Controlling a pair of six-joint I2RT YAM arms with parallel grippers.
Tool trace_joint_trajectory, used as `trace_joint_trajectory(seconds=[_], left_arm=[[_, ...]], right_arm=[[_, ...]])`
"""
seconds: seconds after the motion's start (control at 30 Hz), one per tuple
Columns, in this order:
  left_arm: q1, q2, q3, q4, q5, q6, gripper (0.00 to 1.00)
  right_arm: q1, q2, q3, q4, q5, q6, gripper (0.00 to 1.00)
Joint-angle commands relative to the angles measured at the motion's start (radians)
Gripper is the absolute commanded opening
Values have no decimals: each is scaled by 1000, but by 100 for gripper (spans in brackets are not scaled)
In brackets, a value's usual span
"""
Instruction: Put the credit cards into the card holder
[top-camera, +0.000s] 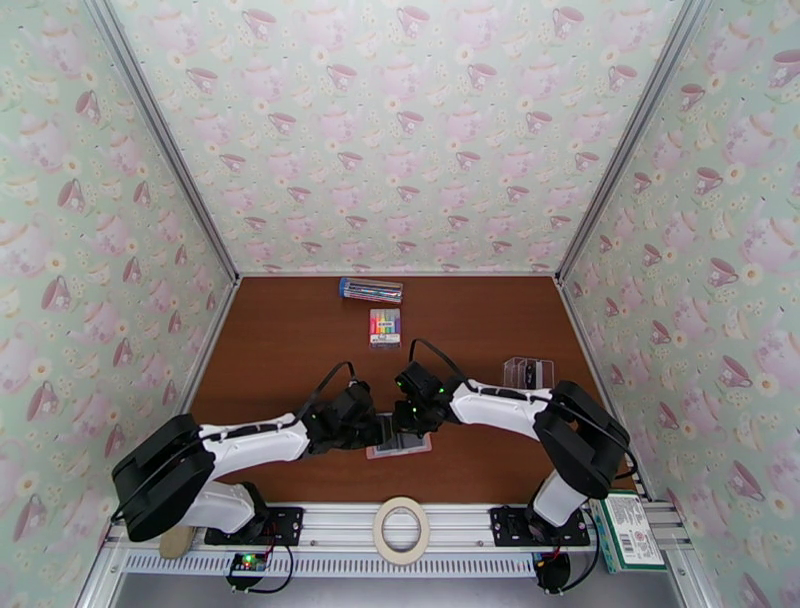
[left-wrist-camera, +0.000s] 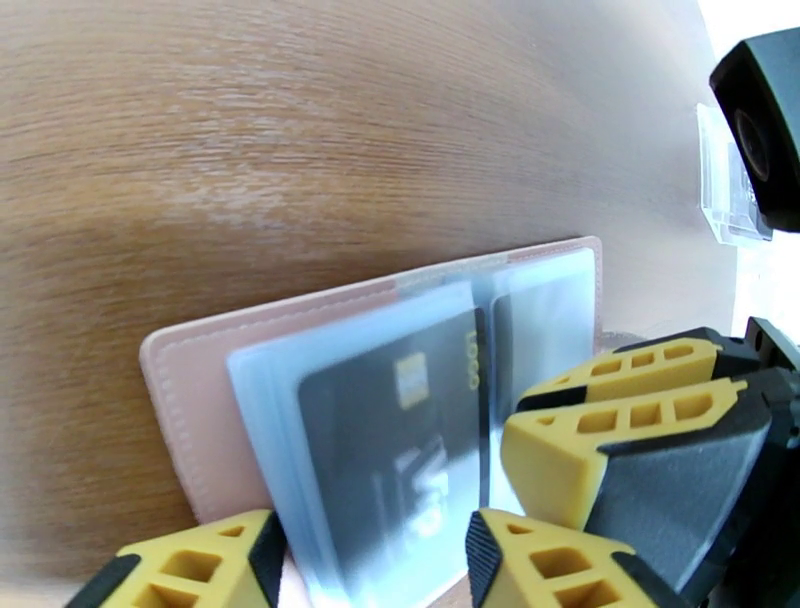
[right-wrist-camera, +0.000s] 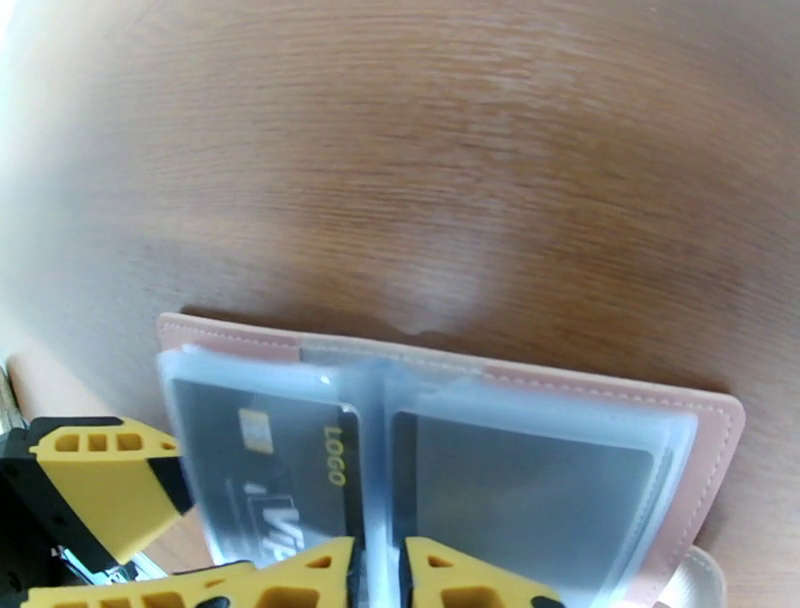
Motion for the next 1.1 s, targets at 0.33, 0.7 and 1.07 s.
trace_joint_trajectory(seconds=[0.33, 0.7, 1.07], left_arm=[[0, -69, 32, -89, -60, 21, 59], [-13, 10, 42, -29, -20, 1, 48], [-13, 36, 36, -26, -24, 1, 43]], right_arm=[[7, -46, 15, -2, 19, 0, 21], [9, 15, 28, 25, -18, 13, 23], [24, 59, 44, 39, -37, 28, 22]])
